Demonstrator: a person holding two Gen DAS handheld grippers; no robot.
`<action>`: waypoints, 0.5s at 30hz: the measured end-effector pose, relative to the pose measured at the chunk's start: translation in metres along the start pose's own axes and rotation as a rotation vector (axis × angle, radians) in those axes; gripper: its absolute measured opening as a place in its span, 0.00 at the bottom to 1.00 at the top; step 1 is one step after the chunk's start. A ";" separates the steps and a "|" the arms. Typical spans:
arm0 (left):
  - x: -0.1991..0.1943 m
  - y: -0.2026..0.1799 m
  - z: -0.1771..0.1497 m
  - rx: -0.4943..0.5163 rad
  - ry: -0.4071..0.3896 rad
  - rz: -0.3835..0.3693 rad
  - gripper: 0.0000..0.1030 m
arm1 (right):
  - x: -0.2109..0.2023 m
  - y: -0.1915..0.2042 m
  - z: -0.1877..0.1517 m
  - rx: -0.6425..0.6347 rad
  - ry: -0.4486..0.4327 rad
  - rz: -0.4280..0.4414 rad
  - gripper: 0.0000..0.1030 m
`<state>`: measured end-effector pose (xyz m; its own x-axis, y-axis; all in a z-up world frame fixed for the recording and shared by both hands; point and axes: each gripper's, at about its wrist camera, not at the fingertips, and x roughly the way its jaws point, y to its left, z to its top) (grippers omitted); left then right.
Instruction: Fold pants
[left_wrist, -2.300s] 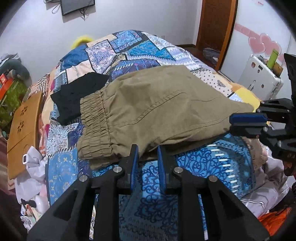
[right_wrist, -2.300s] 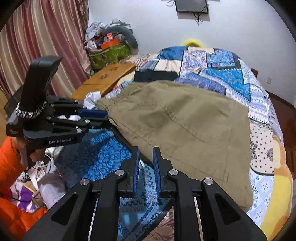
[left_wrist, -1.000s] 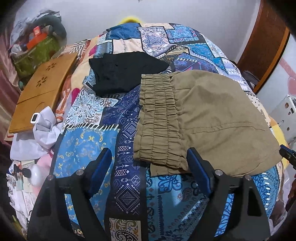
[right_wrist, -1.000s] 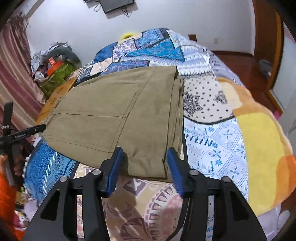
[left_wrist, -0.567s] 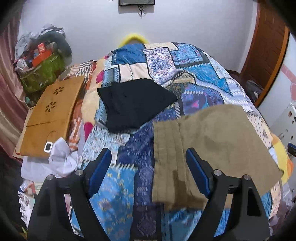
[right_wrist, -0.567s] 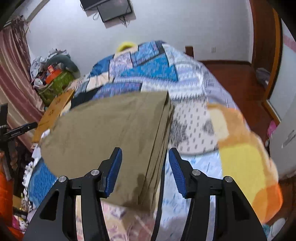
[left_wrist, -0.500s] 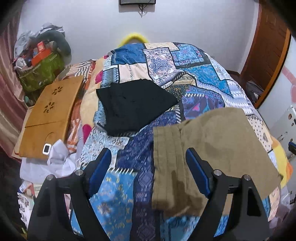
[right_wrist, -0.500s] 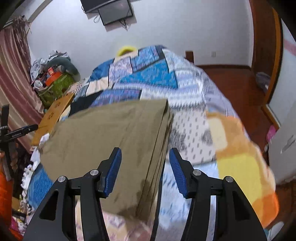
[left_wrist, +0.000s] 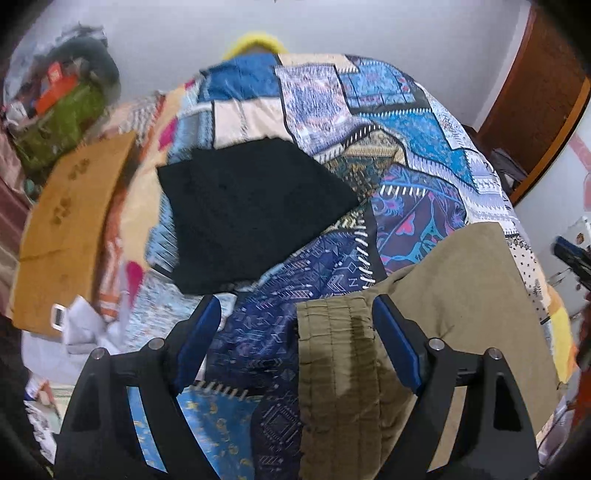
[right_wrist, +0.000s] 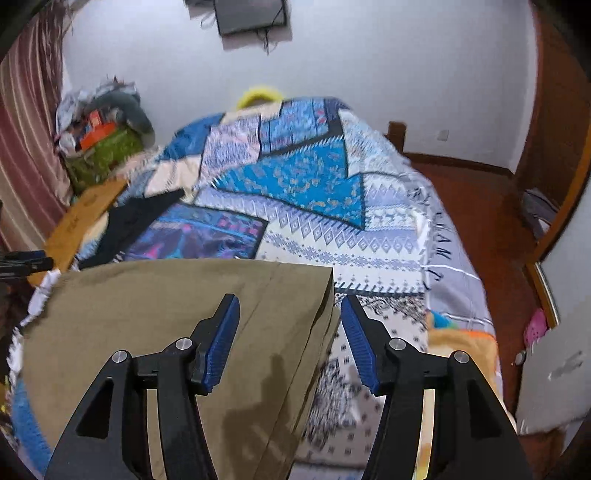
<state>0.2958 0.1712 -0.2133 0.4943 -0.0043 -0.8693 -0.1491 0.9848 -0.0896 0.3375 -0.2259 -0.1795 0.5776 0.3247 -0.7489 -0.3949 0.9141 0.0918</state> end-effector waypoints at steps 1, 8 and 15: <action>0.006 0.001 0.000 -0.005 0.015 -0.010 0.81 | 0.011 -0.002 0.003 -0.007 0.017 -0.002 0.52; 0.033 -0.001 -0.004 -0.013 0.062 -0.064 0.83 | 0.082 -0.023 0.012 0.021 0.094 0.014 0.51; 0.046 0.003 -0.007 -0.045 0.066 -0.087 0.87 | 0.134 -0.034 0.007 0.099 0.183 0.051 0.39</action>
<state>0.3125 0.1729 -0.2570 0.4500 -0.1026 -0.8871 -0.1472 0.9713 -0.1870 0.4335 -0.2121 -0.2779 0.4156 0.3302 -0.8475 -0.3435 0.9198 0.1899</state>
